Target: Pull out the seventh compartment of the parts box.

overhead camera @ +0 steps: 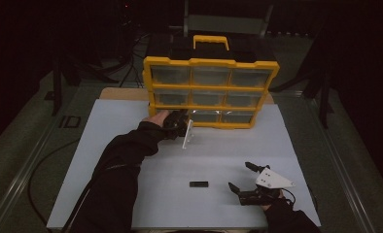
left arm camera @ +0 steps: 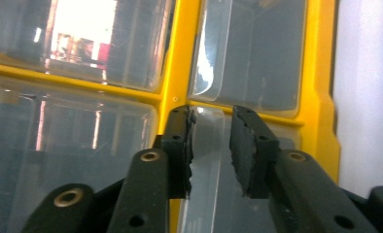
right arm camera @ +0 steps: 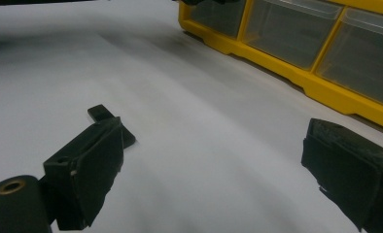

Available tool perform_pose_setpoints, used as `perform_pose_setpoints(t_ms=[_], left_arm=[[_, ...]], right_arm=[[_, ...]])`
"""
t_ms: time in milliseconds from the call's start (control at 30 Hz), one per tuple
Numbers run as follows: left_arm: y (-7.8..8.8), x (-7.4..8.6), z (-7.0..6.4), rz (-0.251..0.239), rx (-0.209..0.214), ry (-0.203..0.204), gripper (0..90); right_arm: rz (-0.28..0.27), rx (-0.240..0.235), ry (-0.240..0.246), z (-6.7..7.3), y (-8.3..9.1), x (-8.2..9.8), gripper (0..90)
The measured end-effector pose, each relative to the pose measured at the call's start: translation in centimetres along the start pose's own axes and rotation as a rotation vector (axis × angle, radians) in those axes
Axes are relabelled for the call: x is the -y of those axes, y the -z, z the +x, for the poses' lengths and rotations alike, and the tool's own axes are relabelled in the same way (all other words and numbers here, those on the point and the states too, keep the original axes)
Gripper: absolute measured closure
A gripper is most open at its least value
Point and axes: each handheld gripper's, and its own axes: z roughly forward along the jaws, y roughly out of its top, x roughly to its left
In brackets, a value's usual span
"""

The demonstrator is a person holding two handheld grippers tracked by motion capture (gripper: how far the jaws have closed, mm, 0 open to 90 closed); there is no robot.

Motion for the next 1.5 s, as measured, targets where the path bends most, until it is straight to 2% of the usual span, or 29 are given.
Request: perform_pose_setpoints(t_ms=[33,133,467,667,767,833,900,1033,1100,1167,1500], left_arm=[[0.0,0.0,0.0,0.004,-0.01,-0.002,74.2],[0.0,-0.1,0.2,0.009,-0.007,-0.011,74.9],[0.1,-0.2,0.7,0.014,0.03,-0.022,75.5],[0.2,-0.4,1.2,0.028,0.052,-0.068,76.0],[0.3,-0.4,1.5,0.033,0.071,-0.076,76.1],[0.4,-0.5,1.6,0.021,0.075,-0.052,76.0],[0.5,-0.8,1.6,0.029,0.079,-0.068,76.1],[0.7,-0.7,1.7,0.022,0.09,-0.059,76.1],[0.6,-0.6,1.7,0.004,0.106,-0.007,75.9],[0.5,-0.4,2.0,-0.003,0.13,0.028,75.6],[0.4,-0.4,2.6,0.003,0.188,0.019,75.4]], right_arm=[[-0.002,-0.001,-0.008,0.0,0.0,0.0,8.1],[0.0,0.001,-0.007,-0.1,0.0,0.0,8.1],[-0.001,0.002,-0.009,-0.1,0.0,0.0,8.1],[-0.002,-0.002,-0.009,-0.2,0.0,0.0,8.1],[-0.003,-0.003,-0.012,-0.2,0.0,0.1,8.1],[-0.001,-0.003,-0.014,-0.2,0.0,0.1,8.1],[-0.002,0.001,-0.018,-0.2,0.0,0.1,8.1],[0.0,0.0,-0.013,-0.2,0.0,0.1,8.1],[-0.002,-0.003,-0.011,-0.2,-0.1,0.1,8.1],[-0.003,-0.001,-0.009,-0.2,0.0,0.0,8.1],[-0.003,-0.001,-0.009,-0.2,0.0,0.0,8.1]])
